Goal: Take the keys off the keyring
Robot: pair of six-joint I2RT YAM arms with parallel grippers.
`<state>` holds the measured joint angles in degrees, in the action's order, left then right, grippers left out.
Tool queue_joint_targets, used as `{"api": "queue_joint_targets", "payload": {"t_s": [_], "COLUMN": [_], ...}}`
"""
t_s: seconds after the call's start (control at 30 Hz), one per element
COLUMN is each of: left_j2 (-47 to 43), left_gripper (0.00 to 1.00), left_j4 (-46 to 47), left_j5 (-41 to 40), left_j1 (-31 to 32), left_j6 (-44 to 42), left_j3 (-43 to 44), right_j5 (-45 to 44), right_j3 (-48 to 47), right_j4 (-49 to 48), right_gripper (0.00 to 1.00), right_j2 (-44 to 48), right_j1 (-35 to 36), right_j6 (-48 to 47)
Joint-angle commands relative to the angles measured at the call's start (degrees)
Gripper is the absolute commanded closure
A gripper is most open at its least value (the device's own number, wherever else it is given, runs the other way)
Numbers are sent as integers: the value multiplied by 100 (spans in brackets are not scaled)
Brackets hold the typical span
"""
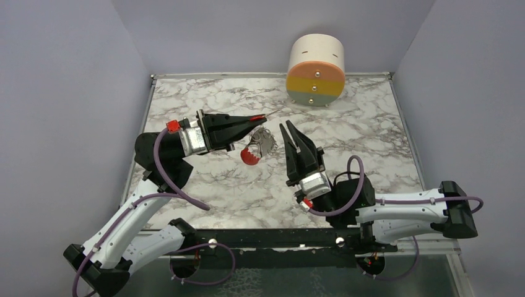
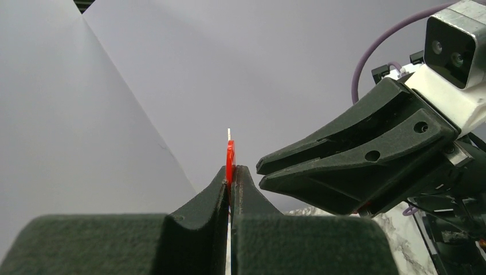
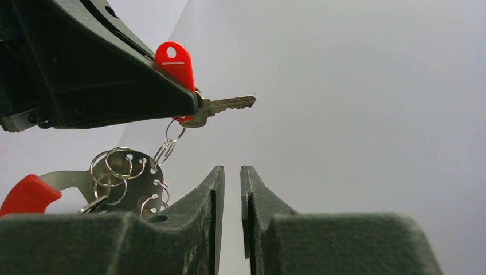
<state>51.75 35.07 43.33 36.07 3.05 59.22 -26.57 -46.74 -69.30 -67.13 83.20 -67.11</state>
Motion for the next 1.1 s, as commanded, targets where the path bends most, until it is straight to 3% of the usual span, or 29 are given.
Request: {"api": "queue_joint_targets", "payload": {"t_s": [0.0,0.27,0.6,0.77,1.07], "left_j2": [-84,-38,47,90,21], "left_gripper": [100,100,100,100,100], "left_j4": [184,180,180,184,184], "left_j5": [33,-53,-239,-213,-202], "left_j1": [-4,-2,5,5,12], "left_j6": [7,-39,-148,-146,-162], "left_j3": [27,-13,-52,-29,-59], "right_j5": [-55,401,554,491,310], "right_j3": [-191,-580,-698,-705,-661], "right_j4": [451,1419,1480,1431,1114], "right_gripper": [85,86,86,77,74], "right_j2": [105,111,-66,-130,-265], "right_j1": [36,30,34,34,30], "right_j6": [409,1246,1331,1228,916]}}
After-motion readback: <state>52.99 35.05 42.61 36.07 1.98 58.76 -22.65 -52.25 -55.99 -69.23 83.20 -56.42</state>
